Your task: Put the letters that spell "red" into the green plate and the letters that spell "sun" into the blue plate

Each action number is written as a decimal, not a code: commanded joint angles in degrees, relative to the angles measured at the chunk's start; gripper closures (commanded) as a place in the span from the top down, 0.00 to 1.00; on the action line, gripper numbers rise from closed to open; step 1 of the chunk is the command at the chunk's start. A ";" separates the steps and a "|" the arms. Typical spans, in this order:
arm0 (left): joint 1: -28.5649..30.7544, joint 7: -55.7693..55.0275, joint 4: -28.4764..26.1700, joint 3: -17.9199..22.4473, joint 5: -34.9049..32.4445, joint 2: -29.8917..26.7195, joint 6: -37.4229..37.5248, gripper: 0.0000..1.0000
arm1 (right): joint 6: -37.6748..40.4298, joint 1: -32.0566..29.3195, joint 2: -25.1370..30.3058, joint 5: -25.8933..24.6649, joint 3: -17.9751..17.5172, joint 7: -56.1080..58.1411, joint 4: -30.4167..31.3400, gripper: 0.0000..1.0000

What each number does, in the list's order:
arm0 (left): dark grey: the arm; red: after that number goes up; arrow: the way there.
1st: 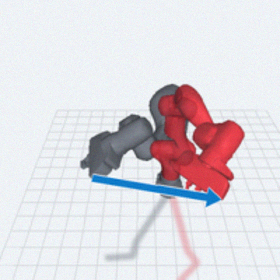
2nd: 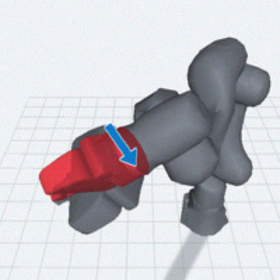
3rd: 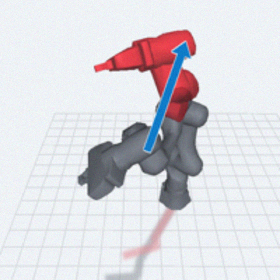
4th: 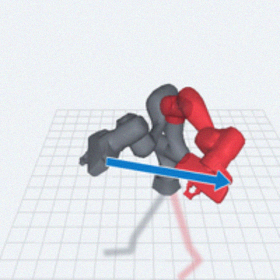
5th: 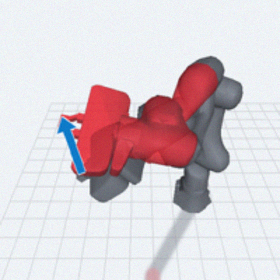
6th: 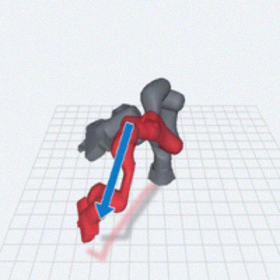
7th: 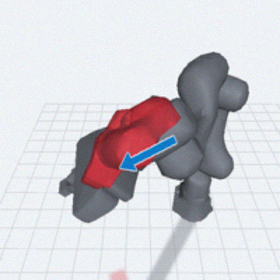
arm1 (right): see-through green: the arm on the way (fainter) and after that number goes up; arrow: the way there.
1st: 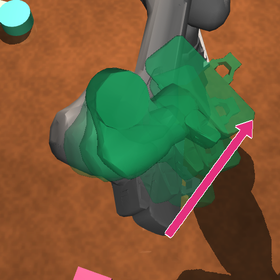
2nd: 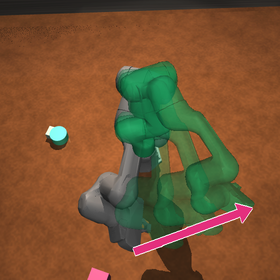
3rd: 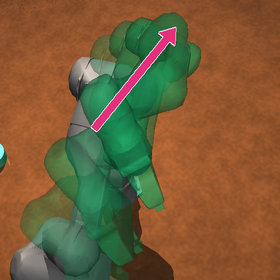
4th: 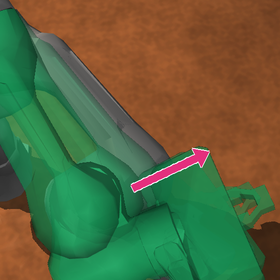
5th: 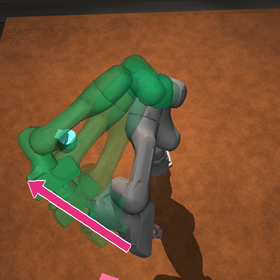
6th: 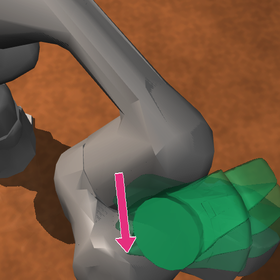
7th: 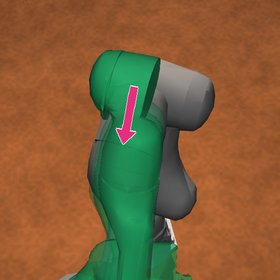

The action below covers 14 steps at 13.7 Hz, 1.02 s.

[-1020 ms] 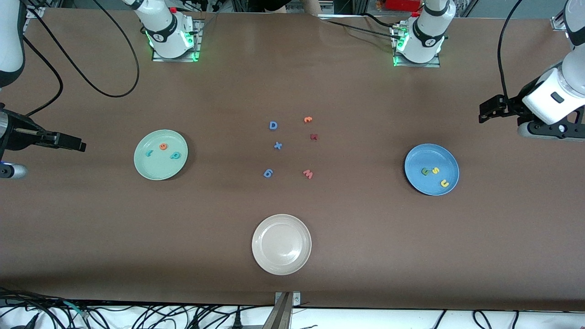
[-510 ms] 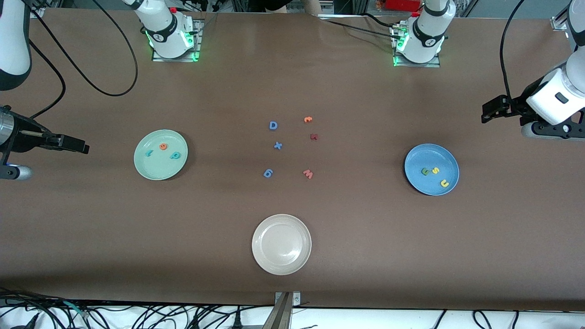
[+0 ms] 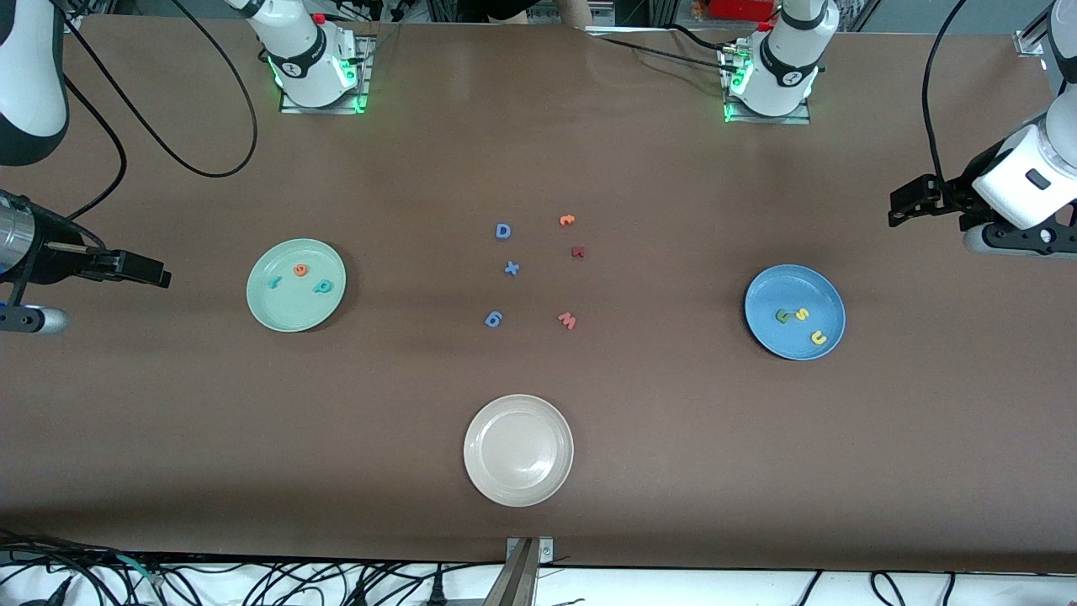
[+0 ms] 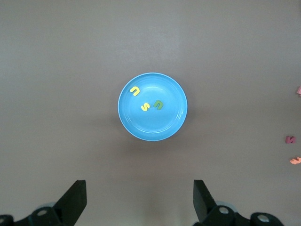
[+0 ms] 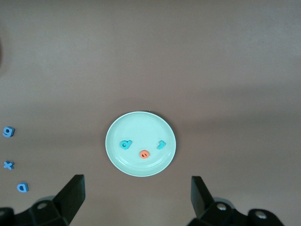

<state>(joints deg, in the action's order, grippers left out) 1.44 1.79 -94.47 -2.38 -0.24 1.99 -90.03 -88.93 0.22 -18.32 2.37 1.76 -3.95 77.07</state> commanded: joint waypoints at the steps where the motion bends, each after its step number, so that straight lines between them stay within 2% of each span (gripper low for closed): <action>1: 0.59 0.76 0.34 -0.61 -1.34 -0.58 0.65 1.00 | -0.72 -0.31 1.09 -1.13 -0.44 0.52 1.33 1.00; 14: 0.50 0.41 0.43 -0.79 -1.25 -0.93 0.83 1.00 | -0.11 -0.84 1.09 -0.87 -0.01 0.88 1.42 1.00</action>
<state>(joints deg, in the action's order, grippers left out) 1.44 1.79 -94.47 -2.47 -0.24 1.74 -90.03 -88.94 -0.10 -18.32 2.29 2.05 -3.94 77.21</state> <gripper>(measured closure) 0.000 0.000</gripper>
